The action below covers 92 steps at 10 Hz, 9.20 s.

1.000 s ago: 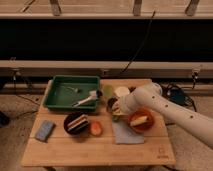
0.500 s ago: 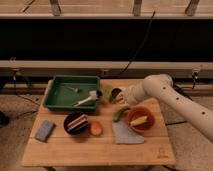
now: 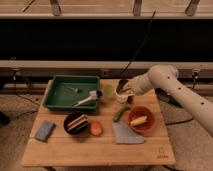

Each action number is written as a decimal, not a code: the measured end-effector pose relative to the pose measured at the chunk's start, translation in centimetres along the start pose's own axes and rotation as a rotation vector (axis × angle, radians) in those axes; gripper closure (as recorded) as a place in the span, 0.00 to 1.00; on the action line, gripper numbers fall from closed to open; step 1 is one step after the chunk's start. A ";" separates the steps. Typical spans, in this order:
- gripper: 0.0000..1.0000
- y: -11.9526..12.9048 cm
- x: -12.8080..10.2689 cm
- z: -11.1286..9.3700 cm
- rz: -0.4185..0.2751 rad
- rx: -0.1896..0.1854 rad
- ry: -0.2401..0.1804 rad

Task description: Stack cups into tray

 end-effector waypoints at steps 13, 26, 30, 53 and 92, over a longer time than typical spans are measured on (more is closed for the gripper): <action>0.20 0.6 1.8 1.8 0.046 -0.052 0.030; 0.20 3.1 -0.6 1.5 0.082 0.009 0.021; 0.20 4.2 -1.8 2.2 0.105 0.068 0.066; 0.84 1.2 1.0 3.9 0.102 0.086 0.136; 0.20 -9.9 -4.8 9.7 -0.273 -0.203 0.160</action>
